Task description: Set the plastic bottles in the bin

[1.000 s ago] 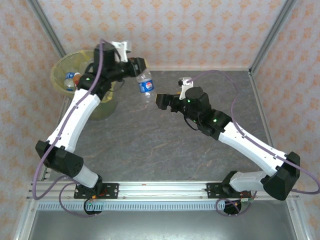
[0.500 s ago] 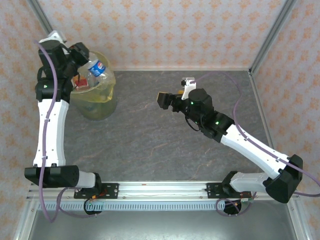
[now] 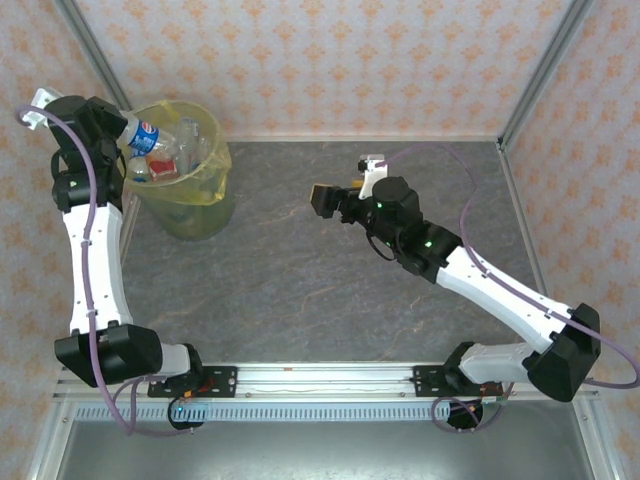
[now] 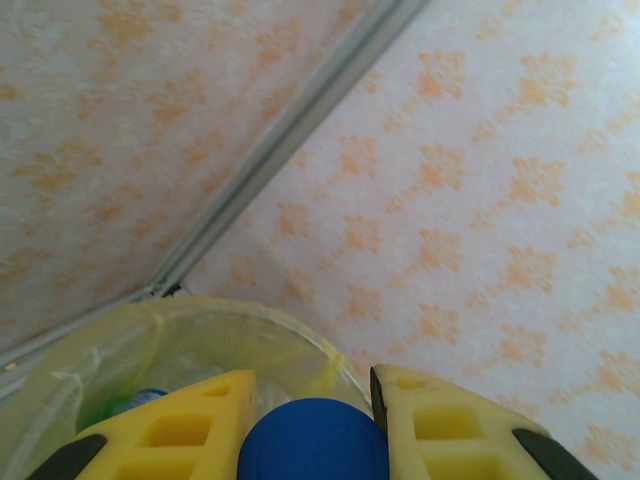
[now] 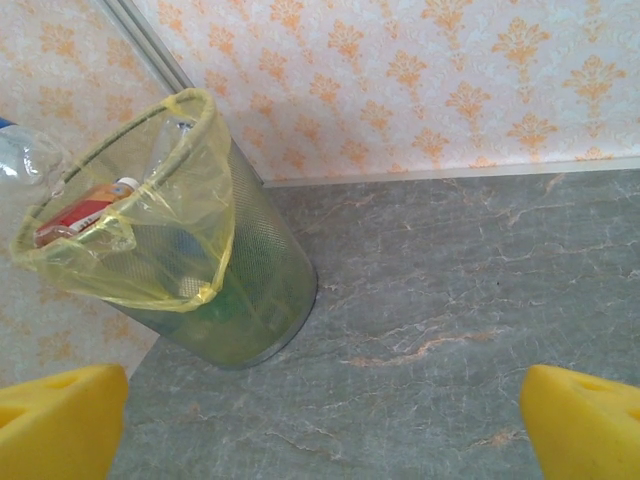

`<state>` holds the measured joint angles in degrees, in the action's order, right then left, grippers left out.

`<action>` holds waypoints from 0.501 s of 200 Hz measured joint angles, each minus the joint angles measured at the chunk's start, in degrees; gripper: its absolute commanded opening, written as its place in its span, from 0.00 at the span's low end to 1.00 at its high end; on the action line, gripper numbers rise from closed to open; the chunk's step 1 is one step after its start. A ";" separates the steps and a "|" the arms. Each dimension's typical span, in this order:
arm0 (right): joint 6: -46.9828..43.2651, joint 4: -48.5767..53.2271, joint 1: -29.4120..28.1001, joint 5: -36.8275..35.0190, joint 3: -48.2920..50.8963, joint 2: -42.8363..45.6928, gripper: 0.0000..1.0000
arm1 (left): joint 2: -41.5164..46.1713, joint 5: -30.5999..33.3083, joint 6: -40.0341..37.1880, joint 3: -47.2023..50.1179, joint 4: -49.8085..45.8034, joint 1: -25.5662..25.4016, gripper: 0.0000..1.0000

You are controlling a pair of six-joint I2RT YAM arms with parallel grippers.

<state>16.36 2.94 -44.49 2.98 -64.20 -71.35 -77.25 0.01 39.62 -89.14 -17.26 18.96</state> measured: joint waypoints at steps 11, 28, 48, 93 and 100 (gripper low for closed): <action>-0.13 0.00 0.00 0.00 0.00 -0.35 1.00 | 0.00 1.90 0.13 1.97 2.60 -0.02 0.21; -0.20 0.00 0.00 -0.02 -0.04 -1.11 1.00 | -0.26 4.37 0.66 4.28 6.19 -0.04 0.21; -0.59 0.02 0.00 -0.02 -0.44 -2.54 1.00 | -2.10 6.36 1.01 4.50 10.32 -0.04 0.21; -1.44 0.46 0.00 -0.24 -2.80 -4.92 1.00 | -8.52 8.28 1.51 4.46 16.70 -0.04 0.21; -1.51 0.46 0.00 -0.26 -3.15 -5.05 1.00 | -9.62 8.44 1.77 4.46 17.27 -0.04 0.22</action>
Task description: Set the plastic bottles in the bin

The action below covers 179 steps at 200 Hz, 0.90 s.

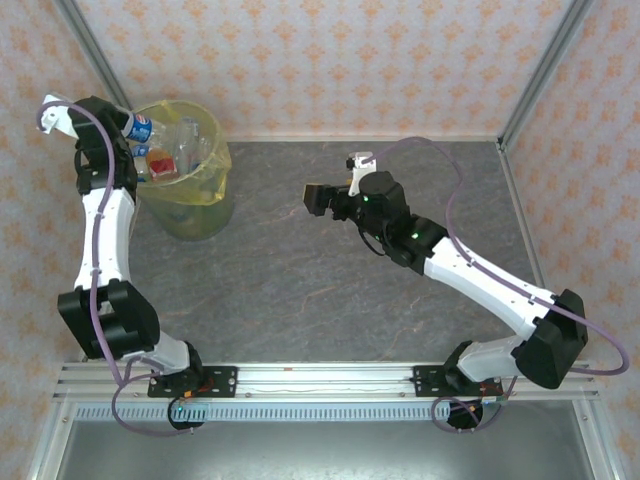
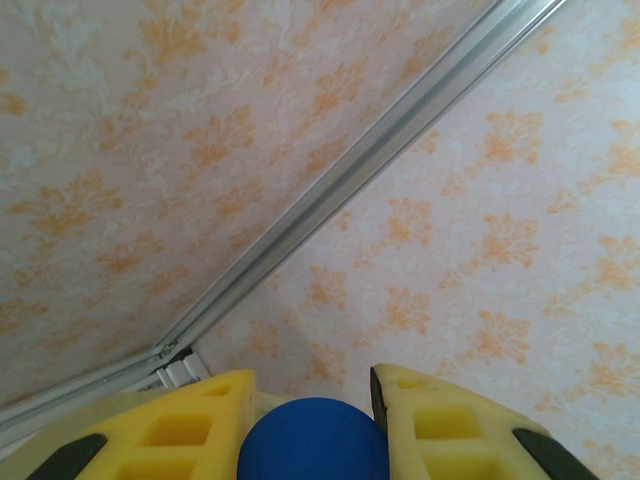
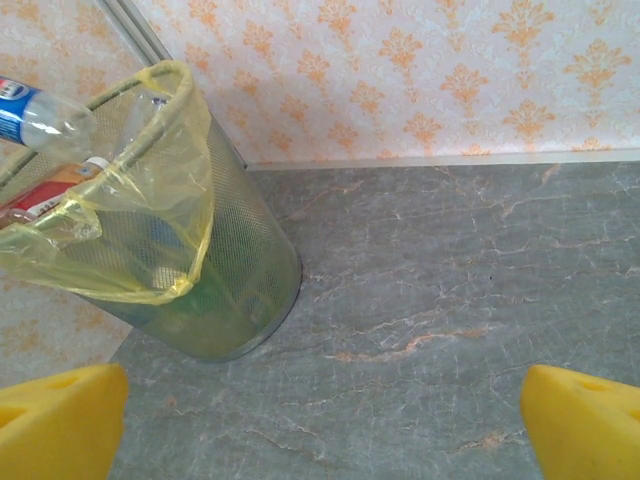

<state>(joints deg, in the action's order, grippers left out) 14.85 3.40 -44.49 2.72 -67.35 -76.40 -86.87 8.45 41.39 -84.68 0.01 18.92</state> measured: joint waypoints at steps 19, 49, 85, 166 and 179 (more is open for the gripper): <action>-0.15 0.02 0.02 -0.26 -0.61 -0.31 1.00 | -3.15 -0.09 0.94 -0.02 1.68 0.00 0.21; -0.15 0.02 0.17 -0.42 -1.14 -1.20 1.00 | -6.84 -0.48 2.12 -1.68 2.21 0.00 0.21; -0.17 0.07 0.52 -0.44 -1.14 -1.97 1.00 | -7.41 -2.05 3.21 -2.16 2.60 -0.20 0.21; -0.20 0.09 1.42 -0.39 -1.14 -1.99 1.00 | -7.41 -4.85 5.01 -2.21 4.50 -0.22 0.33; -0.17 0.07 1.42 -0.42 -1.14 -1.99 1.00 | -7.50 -4.98 4.55 -2.43 4.13 -0.22 0.47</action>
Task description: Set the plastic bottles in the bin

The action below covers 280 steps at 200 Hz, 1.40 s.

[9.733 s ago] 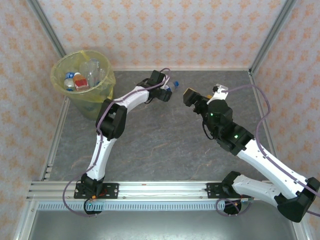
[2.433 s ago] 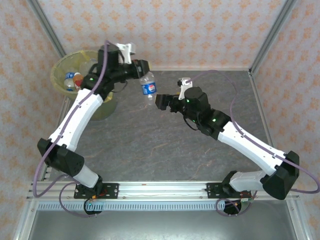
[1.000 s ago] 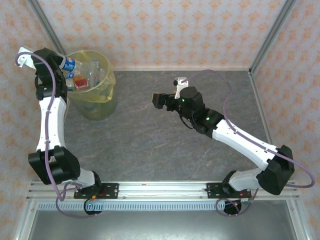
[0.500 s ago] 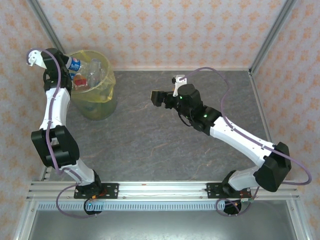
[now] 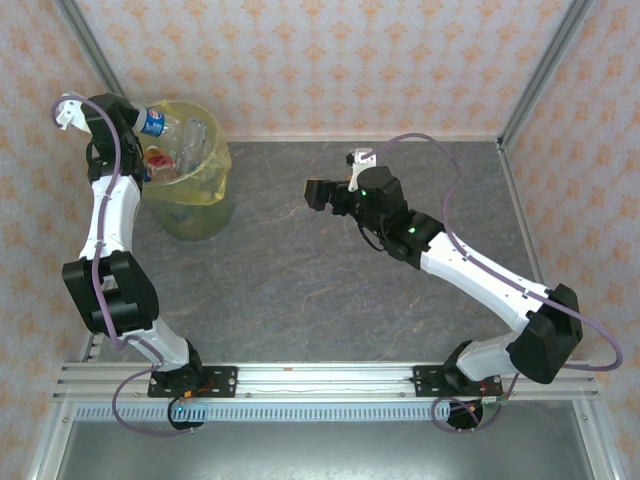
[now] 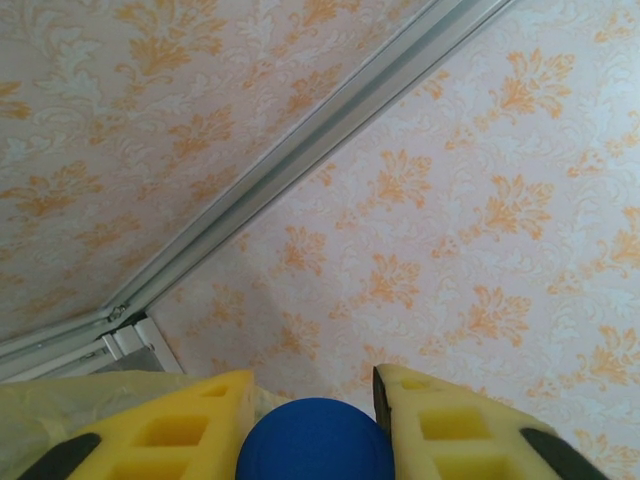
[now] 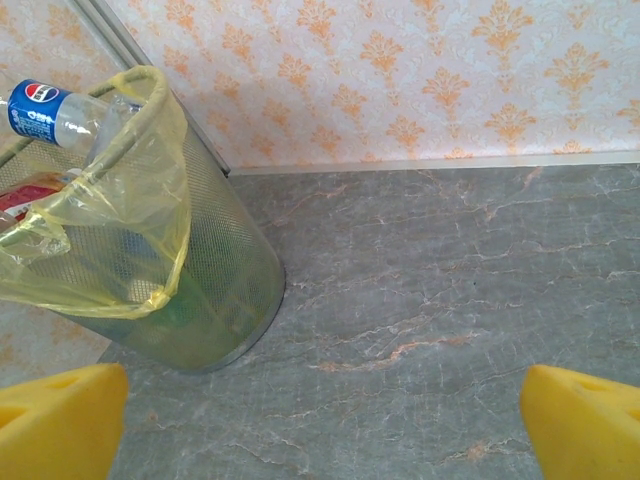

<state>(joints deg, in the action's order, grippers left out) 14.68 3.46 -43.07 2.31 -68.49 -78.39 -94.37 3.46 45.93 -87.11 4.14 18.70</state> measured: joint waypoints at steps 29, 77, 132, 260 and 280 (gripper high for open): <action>0.00 0.02 0.00 0.00 0.00 0.00 1.00 | -0.22 0.04 -1.31 -1.27 -2.27 0.15 0.73; 0.02 -0.02 0.00 0.07 0.00 0.00 1.00 | -0.44 3.39 -5.42 -8.17 -10.27 0.22 0.78; 0.04 -0.07 0.15 0.57 0.00 0.00 1.00 | -0.13 3.87 -9.64 -11.34 -14.21 0.22 0.77; 0.24 -0.02 0.15 0.22 0.44 0.57 1.00 | -17.18 -17.53 -15.02 -27.71 -21.97 -5.57 0.75; 0.26 -0.02 0.15 0.04 0.57 0.90 1.00 | -18.12 -17.57 -15.45 -27.71 -23.80 -5.42 0.75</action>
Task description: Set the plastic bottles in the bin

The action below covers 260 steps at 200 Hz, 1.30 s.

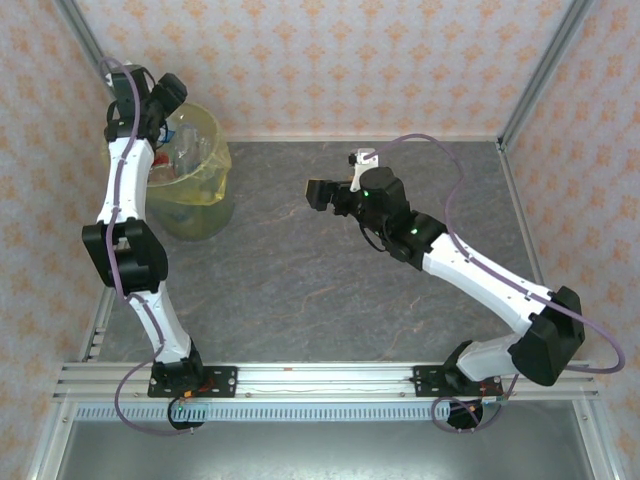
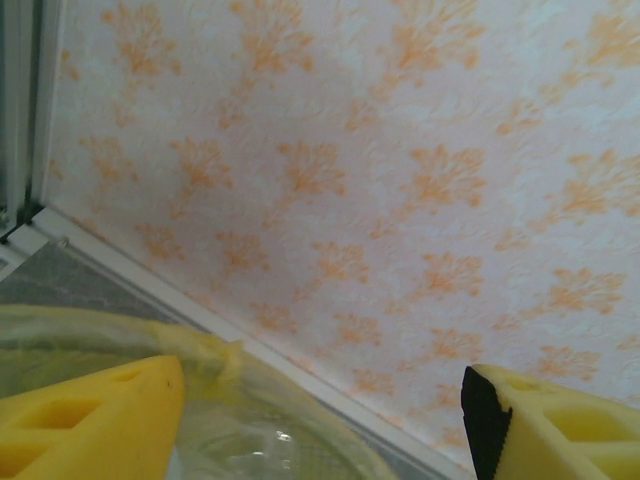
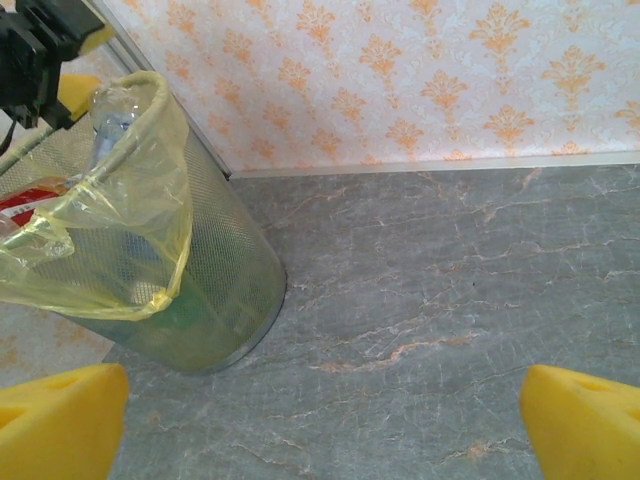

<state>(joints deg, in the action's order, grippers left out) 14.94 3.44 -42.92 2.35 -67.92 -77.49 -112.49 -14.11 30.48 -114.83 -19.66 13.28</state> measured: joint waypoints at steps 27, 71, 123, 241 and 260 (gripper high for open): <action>0.00 0.00 0.00 -0.02 0.00 0.11 1.00 | 0.04 1.38 -0.61 0.00 -1.66 0.33 0.75; 0.11 0.00 0.00 -0.15 0.02 0.22 1.00 | 1.53 1.88 -1.07 0.26 -4.17 0.35 0.85; 1.70 0.04 0.63 -5.75 2.84 2.99 1.00 | 12.09 1.27 -2.56 5.49 -4.39 -1.31 0.99; 0.59 -5.86 5.53 -24.96 21.79 18.47 1.00 | 54.73 12.22 -8.57 57.90 8.48 -20.72 0.99; -1.09 -8.26 5.95 -28.28 26.14 20.72 1.00 | 62.93 13.53 -8.98 67.21 10.71 -20.79 0.99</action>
<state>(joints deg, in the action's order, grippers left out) 13.85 -4.82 -36.97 -25.93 -41.78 -56.77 -49.56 -0.58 21.50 -47.62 -8.95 -7.51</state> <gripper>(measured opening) 0.996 0.991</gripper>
